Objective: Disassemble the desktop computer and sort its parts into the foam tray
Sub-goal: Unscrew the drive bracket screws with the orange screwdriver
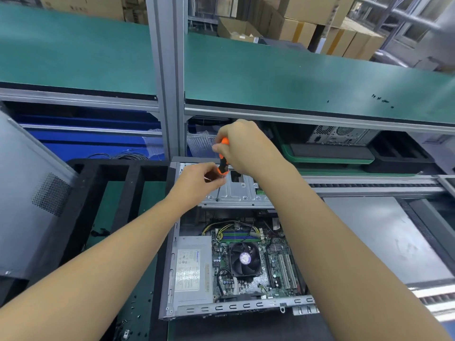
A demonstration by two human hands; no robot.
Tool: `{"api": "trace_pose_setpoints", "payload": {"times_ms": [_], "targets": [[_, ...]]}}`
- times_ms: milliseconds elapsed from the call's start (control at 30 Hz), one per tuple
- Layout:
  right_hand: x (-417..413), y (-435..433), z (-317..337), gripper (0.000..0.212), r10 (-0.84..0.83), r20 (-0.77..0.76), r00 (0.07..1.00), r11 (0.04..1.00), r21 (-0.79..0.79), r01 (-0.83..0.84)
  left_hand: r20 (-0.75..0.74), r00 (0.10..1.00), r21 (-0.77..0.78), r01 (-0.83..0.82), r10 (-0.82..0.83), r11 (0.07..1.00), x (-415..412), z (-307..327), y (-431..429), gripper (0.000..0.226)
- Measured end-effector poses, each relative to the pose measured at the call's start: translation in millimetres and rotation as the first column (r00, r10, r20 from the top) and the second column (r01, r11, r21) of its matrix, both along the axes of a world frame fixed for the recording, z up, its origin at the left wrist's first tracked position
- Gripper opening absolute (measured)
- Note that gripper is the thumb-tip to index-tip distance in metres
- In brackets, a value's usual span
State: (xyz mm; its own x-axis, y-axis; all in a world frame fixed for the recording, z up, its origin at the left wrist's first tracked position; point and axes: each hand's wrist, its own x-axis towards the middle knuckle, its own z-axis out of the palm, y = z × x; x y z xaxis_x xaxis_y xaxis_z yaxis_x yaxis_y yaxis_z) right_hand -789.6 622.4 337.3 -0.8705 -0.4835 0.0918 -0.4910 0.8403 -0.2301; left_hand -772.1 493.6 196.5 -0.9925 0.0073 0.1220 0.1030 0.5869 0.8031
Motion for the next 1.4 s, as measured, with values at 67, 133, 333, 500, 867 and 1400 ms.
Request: {"api": "trace_pose_setpoints", "payload": {"times_ms": [67,133,333,500,867,1400], "targets": [[0,2,4,0.024,0.043,-0.005,0.999,0.999,0.026,-0.043,0.043,0.996,0.081,0.078,-0.082,0.994,2,5,-5,0.031],[-1,2,6,0.032,0.065,0.032,0.997,0.997,0.036,-0.066,0.034,0.992,0.228,0.111,-0.122,0.967,3,13,-7,0.043],[0,3,8,0.039,0.081,0.144,0.986,0.997,0.004,-0.083,-0.082,0.995,0.338,0.086,-0.062,0.937,0,24,-6,0.021],[-3,-3,-2,0.044,-0.135,0.02,0.991,0.99,-0.042,0.136,-0.114,0.993,0.286,0.007,0.026,0.958,-6,23,-1,0.023],[3,-4,7,0.023,-0.006,0.055,0.998,1.0,0.024,0.004,-0.072,0.989,0.341,0.144,-0.127,0.929,-9,18,-10,0.024],[1,-15,-2,0.021,-0.159,0.051,0.986,0.986,0.053,0.156,-0.101,0.989,0.308,0.133,-0.106,0.942,-13,23,-6,0.028]]}}
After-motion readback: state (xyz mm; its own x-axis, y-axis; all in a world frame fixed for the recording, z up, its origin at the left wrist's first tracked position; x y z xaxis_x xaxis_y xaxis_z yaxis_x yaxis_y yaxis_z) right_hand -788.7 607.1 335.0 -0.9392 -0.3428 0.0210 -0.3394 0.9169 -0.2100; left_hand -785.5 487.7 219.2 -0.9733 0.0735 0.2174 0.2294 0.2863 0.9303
